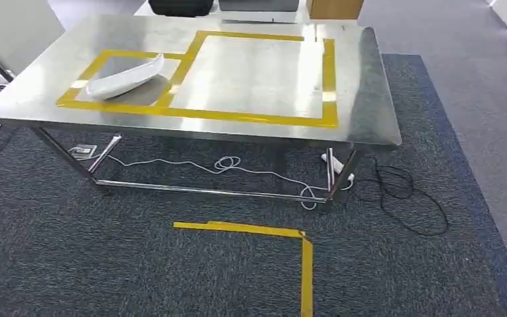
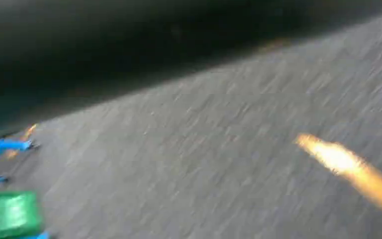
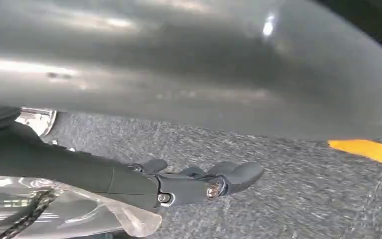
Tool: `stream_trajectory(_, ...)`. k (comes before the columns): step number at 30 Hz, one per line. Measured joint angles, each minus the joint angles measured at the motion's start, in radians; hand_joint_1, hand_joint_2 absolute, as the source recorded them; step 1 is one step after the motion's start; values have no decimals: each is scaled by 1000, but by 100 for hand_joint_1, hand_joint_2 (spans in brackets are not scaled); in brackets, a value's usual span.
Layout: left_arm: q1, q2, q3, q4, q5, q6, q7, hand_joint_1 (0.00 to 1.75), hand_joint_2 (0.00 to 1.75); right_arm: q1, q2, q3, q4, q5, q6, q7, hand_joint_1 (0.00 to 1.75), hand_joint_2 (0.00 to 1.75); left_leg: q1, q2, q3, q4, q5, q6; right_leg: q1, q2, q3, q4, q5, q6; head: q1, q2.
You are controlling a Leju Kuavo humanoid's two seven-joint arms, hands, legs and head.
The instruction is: Take the parts from the cabinet and place them on the table.
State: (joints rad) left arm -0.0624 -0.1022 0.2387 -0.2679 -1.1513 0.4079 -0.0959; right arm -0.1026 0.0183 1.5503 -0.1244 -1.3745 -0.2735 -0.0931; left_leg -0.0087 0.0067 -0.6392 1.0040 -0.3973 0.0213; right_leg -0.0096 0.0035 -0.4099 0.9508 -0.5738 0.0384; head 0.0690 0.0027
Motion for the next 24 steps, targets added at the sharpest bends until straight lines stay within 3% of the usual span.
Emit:
stream_trajectory(2,7,-3,18,20,3,-32,27,0,0,0,3,-3,0,-7,2,0,0,0,5,0,-2,-7,22,-9,6,0,-21,7,3,-7,2,0)
stream_trajectory(3,14,-4,24,25,4,-38,32,0,0,0,3,-6,0,-8,3,0,0,0,5,-2,-2,-9,30,-17,7,-1,-25,6,11,-18,2,0)
stream_trajectory(4,18,-3,32,33,5,-43,36,0,0,0,8,-8,0,-11,6,3,0,0,9,-5,-9,-1,16,-23,-2,-9,-35,1,25,-30,2,0)
stream_trajectory(5,21,-3,36,37,5,-44,40,0,0,0,8,-9,0,-11,7,3,0,0,9,-5,-18,23,-38,-28,1,-9,-46,2,35,-40,-1,0)
stream_trajectory(7,24,-6,39,44,6,-45,43,0,0,1,8,-10,0,-12,8,3,0,0,14,-5,-42,157,-169,-38,3,-14,-70,4,57,-49,-6,0)
stream_trajectory(8,23,-8,44,46,17,-55,45,0,0,1,8,-10,0,-16,9,3,0,0,16,-5,-54,242,-214,-41,6,-17,-80,7,70,-50,-7,0)
stream_trajectory(9,23,-10,49,46,24,-63,47,0,0,0,8,-11,0,-18,11,3,0,0,18,-5,-57,289,-224,-43,7,-19,-91,10,79,-50,-6,0)
stream_trajectory(10,23,-14,60,49,34,-72,54,0,0,0,8,-15,0,-23,15,1,0,0,19,-5,-45,315,-200,-45,8,-20,-114,19,92,-49,-7,0)
stream_trajectory(11,23,-21,65,49,38,-78,62,0,0,0,8,-18,0,-30,17,0,0,0,19,-5,-21,301,-166,-44,8,-21,-132,25,99,-48,-6,0)
stream_trajectory(12,25,-24,68,50,42,-79,70,0,0,0,8,-19,0,-37,18,0,0,0,20,-5,32,234,-123,-41,8,-21,-153,36,107,-46,-7,0)
stream_trajectory(13,25,-32,71,50,44,-78,78,0,0,0,8,-24,0,-43,19,-1,0,0,20,-5,98,141,-102,-37,8,-21,-168,44,113,-43,-7,0)
stream_trajectory(14,23,-35,76,50,45,-76,84,0,0,1,8,-29,0,-49,21,-3,0,0,19,-8,156,50,-122,-31,8,-21,-177,51,118,-39,-7,0)
stream_trajectory(15,22,-40,84,50,48,-73,90,0,0,0,8,-36,0,-57,26,-5,0,0,14,-9,193,-15,-144,-25,12,-21,-185,56,124,-33,-5,0)
stream_trajectory(17,22,-51,92,51,55,-67,99,0,0,0,8,-45,0,-69,33,-8,0,0,7,-9,184,-24,-141,-17,6,-23,-192,51,145,-20,-6,0)
stream_trajectory(18,23,-56,96,52,58,-65,101,0,0,1,8,-50,0,-74,35,-9,0,0,2,-9,176,-23,-131,-8,2,-23,-196,47,158,-10,-5,0)
stream_trajectory(19,25,-62,104,56,60,-62,102,0,0,4,7,-57,0,-80,36,-9,0,0,10,-4,162,-35,-114,4,2,-21,-205,50,156,-4,-8,0)
stream_trajectory(20,24,-61,110,56,62,-57,103,0,0,7,7,-61,0,-84,36,-9,0,0,9,0,147,-35,-100,13,-1,-13,-219,68,112,-1,-6,0)
stream_trajectory(21,25,-61,111,56,64,-54,104,0,0,10,7,-66,0,-90,36,-9,0,0,9,0,132,-35,-87,22,-1,-9,-231,113,46,1,0,0)
stream_trajectory(22,25,-63,113,56,64,-52,104,0,0,12,7,-69,0,-92,36,-9,0,0,8,1,116,-35,-74,25,-1,-8,-253,184,-20,3,1,0)
stream_trajectory(23,25,-64,116,56,64,-48,104,0,0,12,7,-74,0,-95,38,-9,0,0,6,1,97,-34,-59,26,-1,-7,-267,265,-69,5,0,0)
stream_trajectory(24,25,-66,117,56,64,-46,103,0,0,11,7,-76,0,-96,39,-9,0,0,5,2,78,-33,-45,25,-1,-7,-275,330,-86,7,2,0)
